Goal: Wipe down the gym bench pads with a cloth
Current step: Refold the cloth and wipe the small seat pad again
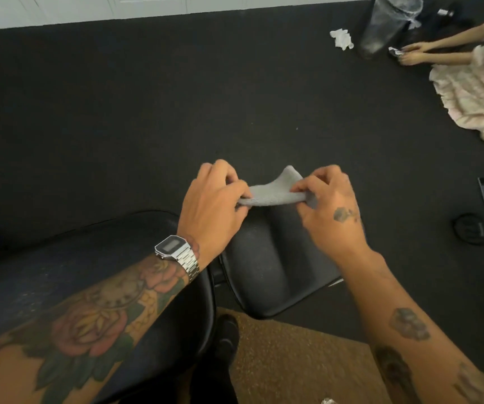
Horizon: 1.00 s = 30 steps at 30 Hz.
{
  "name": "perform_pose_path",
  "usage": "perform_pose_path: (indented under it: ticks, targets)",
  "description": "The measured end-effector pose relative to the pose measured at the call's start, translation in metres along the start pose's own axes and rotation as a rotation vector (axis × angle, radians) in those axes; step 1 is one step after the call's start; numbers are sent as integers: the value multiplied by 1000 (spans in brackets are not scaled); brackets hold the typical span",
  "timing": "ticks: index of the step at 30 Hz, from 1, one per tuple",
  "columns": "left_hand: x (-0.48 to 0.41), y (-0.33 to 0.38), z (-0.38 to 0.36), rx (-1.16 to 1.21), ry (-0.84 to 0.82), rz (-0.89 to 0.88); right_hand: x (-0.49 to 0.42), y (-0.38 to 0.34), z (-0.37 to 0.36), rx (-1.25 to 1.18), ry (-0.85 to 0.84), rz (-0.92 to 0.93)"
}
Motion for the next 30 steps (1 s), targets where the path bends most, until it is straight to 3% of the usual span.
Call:
perform_pose_path:
  ticks: [3,8,10,12,15,18,20,26,30]
  targets:
    - [13,11,-35,-96,-102,-127,27,27,-8,85,-36,43]
    - [71,0,-104,-184,-503,-269,105,72,-61,117,-374,-102]
    - [88,-8,-112,-191,-608,-271,118,73,-65,98,-357,-113]
    - [95,-18,-108,-103,-612,-237,114,61,-64,50,-286,-46]
    - [87,-37,-92,140,-435,107,93,38,-76,27,-225,32]
    - [81,-60,-91,432,-332,683,77,27,-114,152,-273,-83]
    - [80,-61,-98,709,-310,945,85,28,-135,275,-296,-168]
    - [76,-65,-96,1027,-335,1133,134,75,-115,348,-283,-5]
    - [73,-68,-91,1091,-374,1192,102,145,-84,355,-206,-236]
Point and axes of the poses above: each hand's wrist, its own x-axis away from the middle knuckle, its own z-axis out of the back of the hand, y = z × x, the point moved 5 cm from there along -x, towards the middle knuckle, and after that the axes turned 1 degree about -z, right-handed, at the moved point
